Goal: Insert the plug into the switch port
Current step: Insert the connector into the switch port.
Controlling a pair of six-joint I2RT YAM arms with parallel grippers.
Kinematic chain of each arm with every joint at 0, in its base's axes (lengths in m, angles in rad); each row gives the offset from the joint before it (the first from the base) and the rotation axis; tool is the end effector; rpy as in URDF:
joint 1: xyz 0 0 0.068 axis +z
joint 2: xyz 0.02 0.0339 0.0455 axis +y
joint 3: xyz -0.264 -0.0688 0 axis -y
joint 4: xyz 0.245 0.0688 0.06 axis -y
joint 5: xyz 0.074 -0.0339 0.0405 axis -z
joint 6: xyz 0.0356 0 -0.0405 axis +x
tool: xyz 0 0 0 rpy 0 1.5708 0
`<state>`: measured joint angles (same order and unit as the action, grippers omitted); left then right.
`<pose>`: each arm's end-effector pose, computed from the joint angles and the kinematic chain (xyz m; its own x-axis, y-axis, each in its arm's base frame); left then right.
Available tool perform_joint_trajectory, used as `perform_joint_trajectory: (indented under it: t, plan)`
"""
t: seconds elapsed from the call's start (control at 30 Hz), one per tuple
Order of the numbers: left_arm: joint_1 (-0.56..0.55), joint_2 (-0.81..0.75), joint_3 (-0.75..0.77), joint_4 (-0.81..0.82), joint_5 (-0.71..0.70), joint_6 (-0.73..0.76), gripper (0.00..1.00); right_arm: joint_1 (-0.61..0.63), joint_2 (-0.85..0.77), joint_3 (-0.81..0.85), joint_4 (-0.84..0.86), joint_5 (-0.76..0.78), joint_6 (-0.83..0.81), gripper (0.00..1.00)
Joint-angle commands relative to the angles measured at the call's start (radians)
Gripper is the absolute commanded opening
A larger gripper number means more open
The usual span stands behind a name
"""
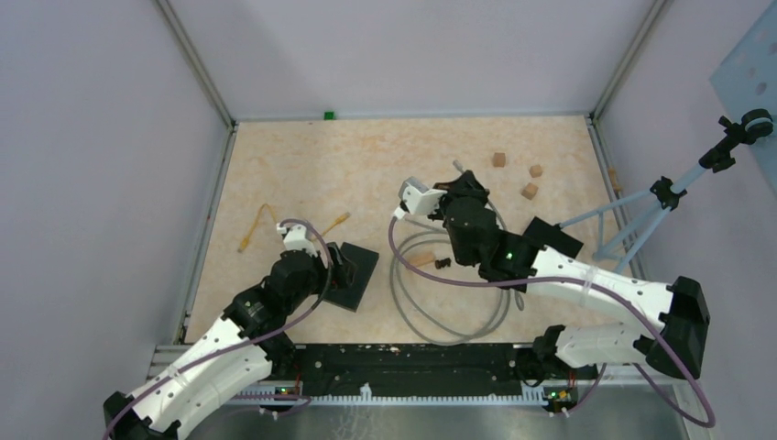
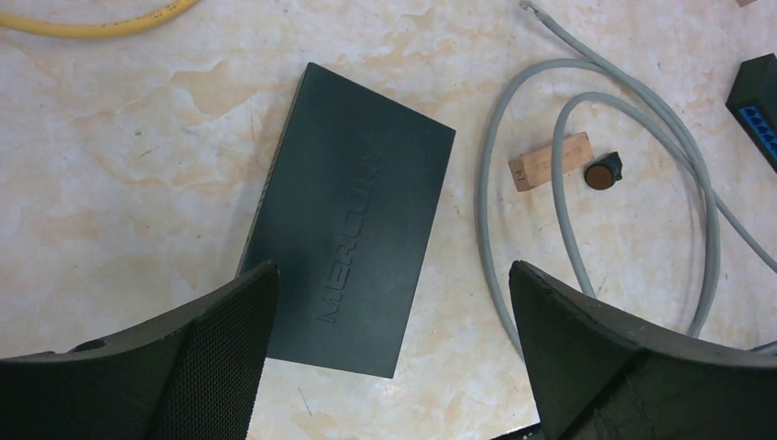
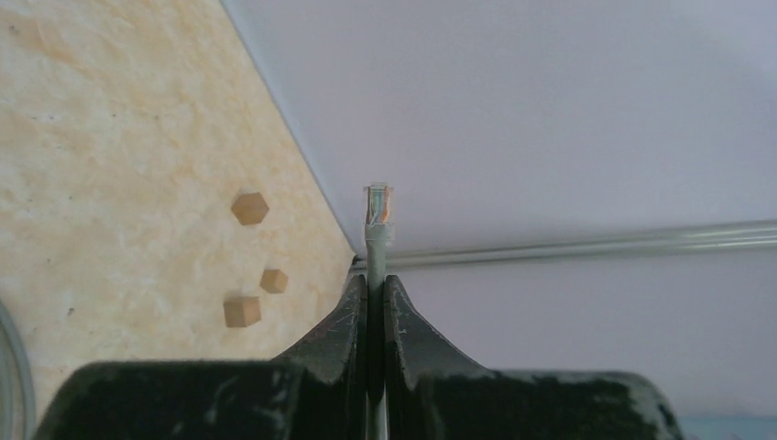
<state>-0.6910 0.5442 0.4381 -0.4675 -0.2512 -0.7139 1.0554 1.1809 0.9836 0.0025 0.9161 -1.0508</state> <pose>0.1099 -0.0794 0.2250 -0.6149 -0.3145 -0.7232 0.0711 0.8912 -0.4480 0.1554 0.2171 0.3500 0.0795 -0.9318 -0.3542 -0.1555 0.3394 -0.9277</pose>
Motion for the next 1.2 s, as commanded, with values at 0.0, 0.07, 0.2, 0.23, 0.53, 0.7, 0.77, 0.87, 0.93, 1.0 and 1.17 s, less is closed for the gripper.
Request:
perform_joint_trajectory:
  t: [0.0,0.07,0.2,0.23,0.53,0.7,0.77,0.87,0.93,1.0,1.17]
  plan:
    - [0.016,-0.001,-0.019,0.042,0.004,-0.025,0.99,0.023,0.036,0.068,-0.014,0.027,-0.045,0.00]
    - [0.024,0.001,-0.027,0.041,0.004,-0.033,0.99,0.071,0.053,0.064,-0.161,-0.092,0.109,0.00]
    - [0.038,0.009,-0.045,0.046,0.016,-0.043,0.99,0.175,0.093,-0.007,-0.273,-0.387,0.453,0.00]
    - [0.041,0.011,-0.050,0.049,0.021,-0.047,0.99,0.189,0.105,-0.030,-0.267,-0.451,0.510,0.00]
    - [0.078,0.017,-0.086,0.071,0.056,-0.055,0.98,0.215,0.183,-0.195,0.000,-0.879,0.795,0.00]
    - [0.094,0.026,-0.108,0.090,0.084,-0.068,0.96,0.217,0.240,-0.238,0.123,-0.972,0.873,0.00]
    - [0.099,0.028,-0.118,0.095,0.092,-0.075,0.95,0.217,0.274,-0.246,0.153,-0.991,0.905,0.00]
    - [0.099,0.022,-0.133,0.100,0.096,-0.084,0.94,0.216,0.313,-0.260,0.211,-0.987,0.949,0.00]
    - [0.101,0.014,-0.142,0.100,0.097,-0.088,0.93,0.216,0.329,-0.277,0.258,-0.969,0.981,0.00]
    - [0.103,0.008,-0.152,0.102,0.098,-0.092,0.92,0.216,0.340,-0.303,0.331,-0.954,1.007,0.00]
    - [0.111,0.000,-0.169,0.115,0.109,-0.098,0.86,0.216,0.361,-0.357,0.429,-0.891,1.037,0.00]
